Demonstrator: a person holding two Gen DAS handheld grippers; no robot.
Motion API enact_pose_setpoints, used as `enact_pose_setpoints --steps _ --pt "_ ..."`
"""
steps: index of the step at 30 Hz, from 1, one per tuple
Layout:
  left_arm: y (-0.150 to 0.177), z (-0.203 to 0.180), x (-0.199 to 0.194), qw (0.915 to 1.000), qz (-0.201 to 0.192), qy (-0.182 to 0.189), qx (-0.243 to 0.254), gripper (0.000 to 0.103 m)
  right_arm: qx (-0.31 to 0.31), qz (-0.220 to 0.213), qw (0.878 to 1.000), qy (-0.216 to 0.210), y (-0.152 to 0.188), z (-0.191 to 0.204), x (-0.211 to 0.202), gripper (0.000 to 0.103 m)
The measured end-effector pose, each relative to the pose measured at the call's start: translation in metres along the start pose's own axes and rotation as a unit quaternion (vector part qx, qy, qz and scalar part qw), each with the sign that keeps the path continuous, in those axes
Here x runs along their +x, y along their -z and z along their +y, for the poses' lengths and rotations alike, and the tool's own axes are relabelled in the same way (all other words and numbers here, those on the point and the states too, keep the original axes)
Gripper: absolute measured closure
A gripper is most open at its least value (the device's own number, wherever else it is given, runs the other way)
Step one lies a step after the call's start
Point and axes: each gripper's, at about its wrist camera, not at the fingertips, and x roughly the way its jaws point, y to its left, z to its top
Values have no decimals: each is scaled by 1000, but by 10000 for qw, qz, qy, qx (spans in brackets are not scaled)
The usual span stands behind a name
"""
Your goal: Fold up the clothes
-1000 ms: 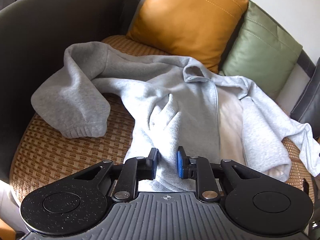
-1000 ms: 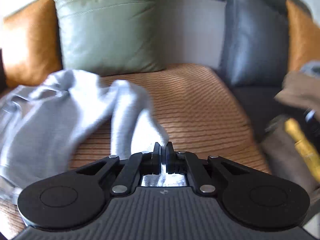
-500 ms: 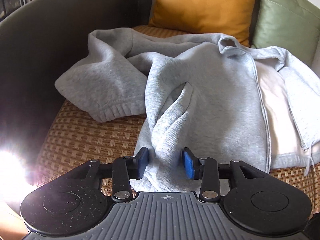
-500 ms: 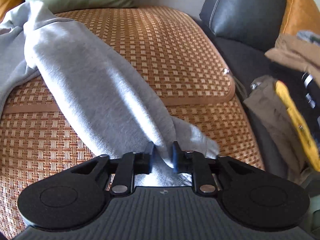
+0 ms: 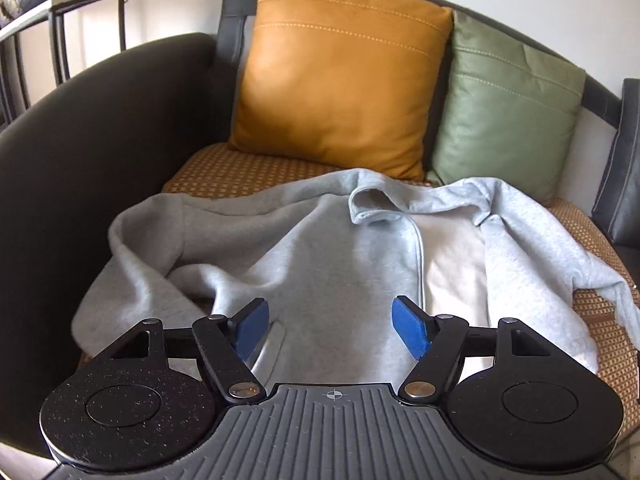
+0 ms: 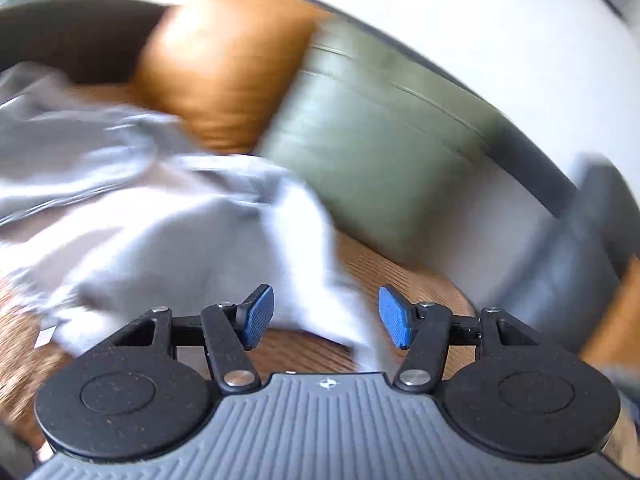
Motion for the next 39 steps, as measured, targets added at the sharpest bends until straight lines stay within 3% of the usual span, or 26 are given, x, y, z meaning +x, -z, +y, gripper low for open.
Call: enact_pose_setpoints --steps 4,8,13,20,23,25,26,28,29,31,36,39 --pt "-22 -22 70 9992 372 61 -143 23 -1859 -183 9805 -608 -13 79 18 41" --pt "-37 -41 123 9985 546 -104 19 23 -2974 -243 9511 -797 -13 115 35 41" --pt "-55 -47 183 9965 786 -266 -39 23 -3525 -98 9298 -1051 -12 136 49 41" --pt "-72 -44 237 9947 885 -252 -456 23 -4299 -344 8942 -1203 4 149 63 34" --pt "-76 -40 253 9943 846 -427 -482 24 -4337 -445 8900 -1338 5 147 63 34" --pt "-80 -39 261 9945 808 -422 -521 31 -4235 -530 8939 -1367 3 146 65 36" --pt "-82 -39 265 9945 798 -399 -544 58 -4179 -551 8969 -1335 1 147 68 42" --pt "-86 -38 273 9939 866 -364 -585 93 -4124 -569 8998 -1306 -3 150 75 52" --pt "-87 -38 276 9935 897 -378 -593 96 -4043 -546 9033 -1325 -6 149 76 66" --pt "-91 -38 272 9943 756 -496 -564 99 -3821 -469 9124 -1394 -14 144 78 76" --pt "-120 -35 238 9962 103 -679 -526 102 -2306 -300 9566 -1753 -42 96 55 77" --pt "-150 -33 220 9952 -171 -829 -487 103 -1063 -242 9746 -1954 -54 52 39 77"
